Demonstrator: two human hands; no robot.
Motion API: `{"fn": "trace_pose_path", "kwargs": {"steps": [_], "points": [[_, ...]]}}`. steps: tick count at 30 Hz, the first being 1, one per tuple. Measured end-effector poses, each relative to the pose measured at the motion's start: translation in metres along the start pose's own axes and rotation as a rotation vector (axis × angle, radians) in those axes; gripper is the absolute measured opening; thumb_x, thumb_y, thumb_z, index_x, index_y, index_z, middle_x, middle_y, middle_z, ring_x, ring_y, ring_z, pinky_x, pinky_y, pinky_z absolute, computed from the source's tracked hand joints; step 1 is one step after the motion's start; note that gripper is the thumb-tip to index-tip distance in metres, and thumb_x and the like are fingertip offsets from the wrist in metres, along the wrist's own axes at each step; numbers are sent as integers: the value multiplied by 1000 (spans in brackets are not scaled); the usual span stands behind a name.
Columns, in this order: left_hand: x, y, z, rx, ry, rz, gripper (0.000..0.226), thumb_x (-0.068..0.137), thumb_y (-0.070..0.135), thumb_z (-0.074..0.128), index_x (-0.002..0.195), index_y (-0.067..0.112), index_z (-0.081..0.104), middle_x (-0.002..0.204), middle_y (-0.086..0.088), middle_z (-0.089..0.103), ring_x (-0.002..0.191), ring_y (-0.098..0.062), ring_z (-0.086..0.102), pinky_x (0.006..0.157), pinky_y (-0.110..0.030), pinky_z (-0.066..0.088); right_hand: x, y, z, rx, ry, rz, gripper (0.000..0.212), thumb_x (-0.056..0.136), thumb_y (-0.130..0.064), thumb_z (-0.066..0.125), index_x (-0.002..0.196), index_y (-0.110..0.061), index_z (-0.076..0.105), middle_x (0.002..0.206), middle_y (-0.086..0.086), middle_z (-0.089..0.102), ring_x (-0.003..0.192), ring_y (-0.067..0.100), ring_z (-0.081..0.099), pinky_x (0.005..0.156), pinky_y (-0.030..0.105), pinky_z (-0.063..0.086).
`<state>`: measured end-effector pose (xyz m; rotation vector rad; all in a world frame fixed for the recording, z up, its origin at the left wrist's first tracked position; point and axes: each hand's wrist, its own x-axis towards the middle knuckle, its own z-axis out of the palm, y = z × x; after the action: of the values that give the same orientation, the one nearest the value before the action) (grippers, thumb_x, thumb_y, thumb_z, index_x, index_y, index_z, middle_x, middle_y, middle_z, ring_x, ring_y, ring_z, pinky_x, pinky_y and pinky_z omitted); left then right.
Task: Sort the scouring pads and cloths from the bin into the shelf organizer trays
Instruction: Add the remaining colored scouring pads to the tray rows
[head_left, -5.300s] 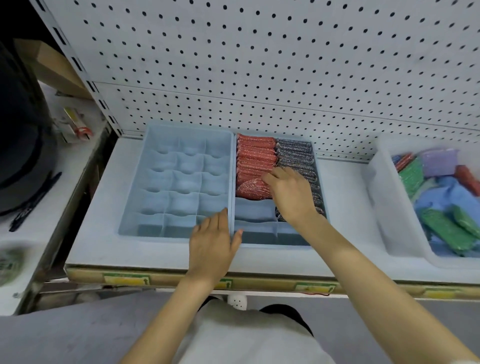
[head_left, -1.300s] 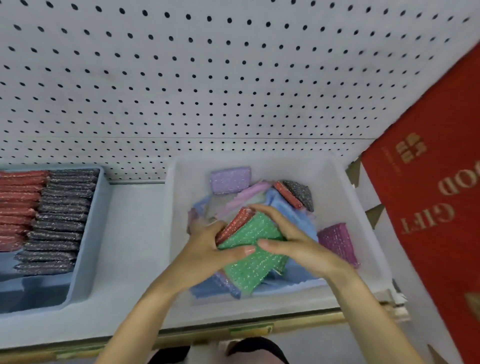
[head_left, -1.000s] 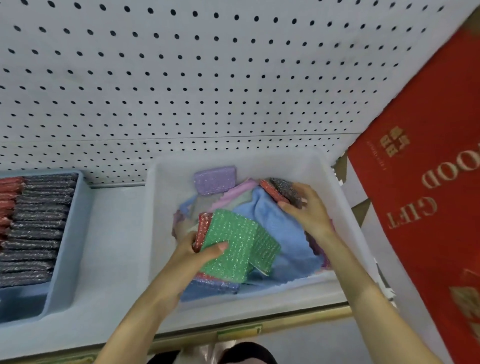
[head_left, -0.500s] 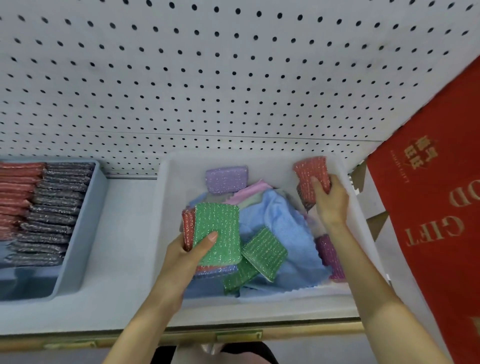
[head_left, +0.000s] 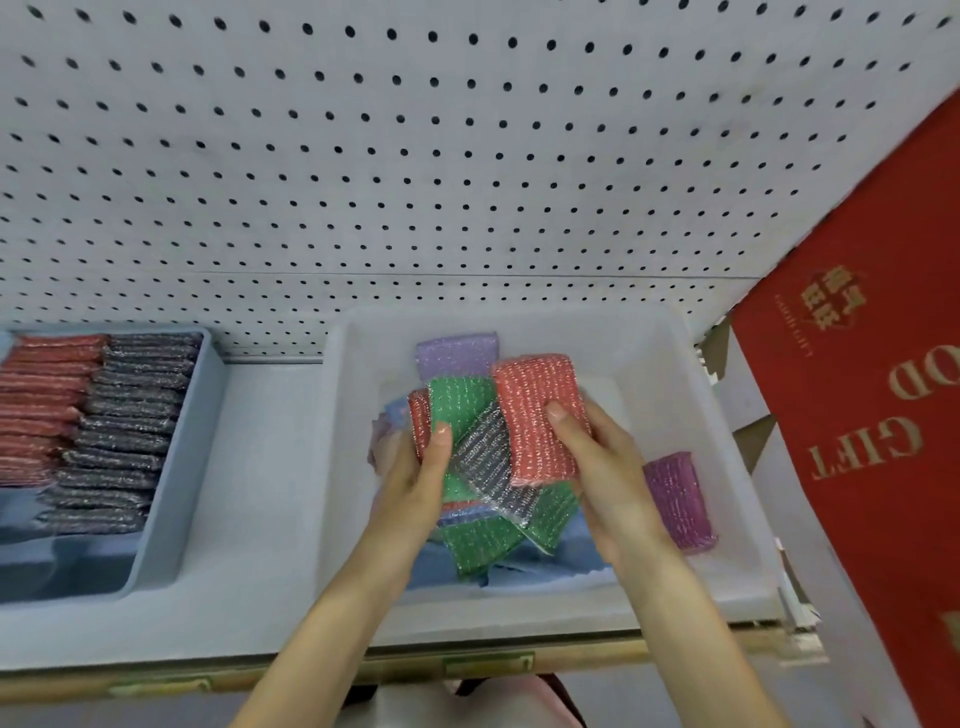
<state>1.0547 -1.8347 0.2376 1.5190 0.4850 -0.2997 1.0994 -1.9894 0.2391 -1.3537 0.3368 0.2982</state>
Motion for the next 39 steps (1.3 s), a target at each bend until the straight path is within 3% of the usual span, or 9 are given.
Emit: {"fn": "trace_pose_path", "kwargs": {"steps": [2, 5, 7, 15, 21, 28, 33, 36, 39], "points": [[-3, -3, -6, -27, -70, -20, 32, 73, 79, 46, 98, 73, 27, 112, 50, 31, 108, 27, 32, 107, -24, 21, -1, 0, 6, -66, -22, -50, 15, 92, -17, 60, 104, -21, 68, 101, -2, 74, 93, 13, 69, 83, 27, 55], [-2, -11, -15, -56, -70, 3, 80, 56, 76, 72, 126, 57, 39, 132, 21, 54, 118, 2, 54, 109, -38, 38, -3, 4, 15, -83, -18, -82, 13, 91, -15, 61, 101, -19, 69, 92, -7, 74, 85, 7, 69, 71, 18, 53], [-5, -12, -17, -133, -9, -33, 89, 57, 66, 81, 134, 42, 43, 125, 16, 63, 113, -7, 62, 98, -38, 47, -3, 9, 23, -85, -5, -95, 12, 91, -15, 62, 100, -16, 69, 91, -5, 74, 82, 6, 68, 69, 17, 51], [-26, -10, -62, -247, 352, -3, 63, 55, 44, 75, 113, 27, 57, 102, 10, 73, 93, -8, 69, 93, -38, 52, 4, 24, 74, -38, 6, -95, 6, 89, -16, 65, 93, -16, 69, 96, 5, 73, 87, 17, 65, 86, 38, 53], [-62, -22, -130, -300, 526, 64, 57, 62, 35, 76, 115, 22, 59, 106, 2, 73, 95, -18, 70, 83, -34, 56, -18, 36, 144, -69, -167, -110, 5, 90, -11, 62, 91, -13, 67, 81, -4, 71, 74, 7, 63, 68, 21, 49], [-92, -61, -274, -412, 726, 65, 39, 75, 21, 74, 111, 19, 61, 104, -1, 72, 83, -18, 72, 60, -22, 55, -44, 72, 245, -209, -261, -75, 22, 87, -10, 66, 108, -17, 61, 94, 6, 69, 79, 13, 66, 68, 24, 53], [-109, -89, -403, -378, 759, 48, 29, 84, 9, 69, 110, 10, 58, 104, -8, 68, 73, -18, 69, 50, -17, 52, -53, 119, 353, -309, -233, -209, 21, 86, -12, 70, 94, -22, 54, 96, 7, 69, 83, 16, 68, 67, 26, 55], [-112, -95, -472, -345, 694, 48, 33, 84, 5, 68, 115, 5, 55, 104, -12, 67, 60, -14, 70, 48, -17, 52, -45, 151, 414, -542, -224, -429, 21, 86, -9, 69, 93, -21, 54, 97, -6, 67, 91, 12, 64, 82, 24, 51], [-115, -101, -521, -309, 646, 38, 32, 84, 8, 69, 113, 9, 57, 107, -13, 68, 65, -16, 71, 51, -19, 54, -35, 173, 446, -1096, -244, -724, 18, 87, -9, 67, 101, -12, 56, 87, 2, 66, 79, 21, 61, 69, 30, 46]]}}
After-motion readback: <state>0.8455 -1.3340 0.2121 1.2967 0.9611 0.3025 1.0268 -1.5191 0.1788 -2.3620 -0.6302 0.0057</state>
